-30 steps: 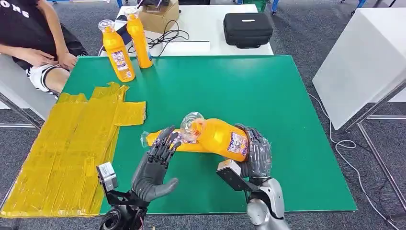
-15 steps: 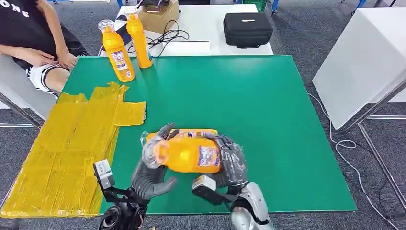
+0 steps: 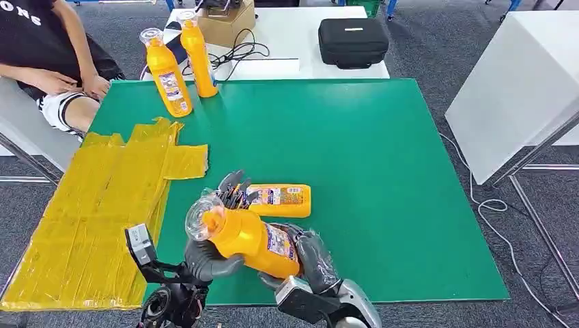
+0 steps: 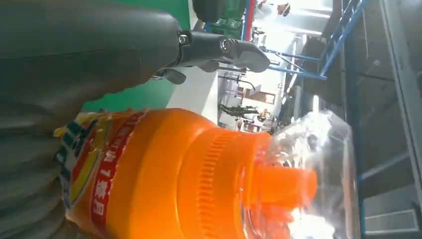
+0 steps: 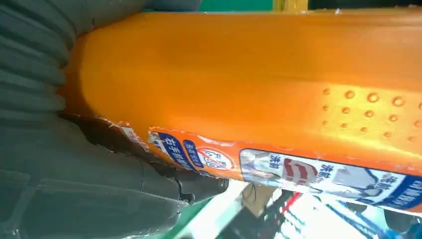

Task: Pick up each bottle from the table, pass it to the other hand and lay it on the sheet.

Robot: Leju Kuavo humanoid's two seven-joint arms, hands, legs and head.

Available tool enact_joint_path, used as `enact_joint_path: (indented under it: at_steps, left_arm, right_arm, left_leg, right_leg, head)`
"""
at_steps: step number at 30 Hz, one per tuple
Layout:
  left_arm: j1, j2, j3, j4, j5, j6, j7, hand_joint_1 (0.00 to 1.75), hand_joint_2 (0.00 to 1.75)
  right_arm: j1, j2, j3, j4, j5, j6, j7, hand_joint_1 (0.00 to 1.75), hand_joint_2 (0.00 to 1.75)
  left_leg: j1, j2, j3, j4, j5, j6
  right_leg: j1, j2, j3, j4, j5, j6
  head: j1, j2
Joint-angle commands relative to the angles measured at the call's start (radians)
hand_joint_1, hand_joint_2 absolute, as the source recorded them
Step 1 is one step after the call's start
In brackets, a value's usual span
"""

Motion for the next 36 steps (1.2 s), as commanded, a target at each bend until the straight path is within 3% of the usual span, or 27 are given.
enact_joint_path:
  at_steps: [1,21,36]
  left_arm:
    - [-0.079,-0.003,0.130,0.163,-0.006,0.049,0.015,0.00,1.75]
    - [-0.075,0.002,0.115,0.154,-0.020,0.084,0.018,0.00,1.75]
    - [-0.107,-0.010,0.096,0.204,-0.020,0.072,0.036,0.00,1.75]
  right_arm:
    - [-0.006,-0.038,0.025,-0.054,-0.062,0.041,-0.058,1.75,1.75]
    - [-0.038,-0.016,-0.053,-0.012,-0.151,0.007,-0.064,1.75,1.75]
    - [-0.187,0.047,-0.104,0.188,-0.161,-0.092,-0.009,1.75,1.75]
  left_leg:
    - [0.000,0.000,0.002,-0.001,0.000,-0.001]
    - [0.000,0.002,0.004,-0.002,-0.001,-0.001]
    - [0.001,0.002,0.005,-0.001,0.000,-0.001]
  right_leg:
    - [-0.001,-0.001,0.002,-0.001,0.000,0.000]
    - [0.000,0.002,0.003,-0.001,0.000,0.001]
    - [0.001,0.002,0.004,-0.002,0.000,0.001]
  head:
    - [0.000,0.000]
    - [0.000,0.000]
    - [0.000,0.000]
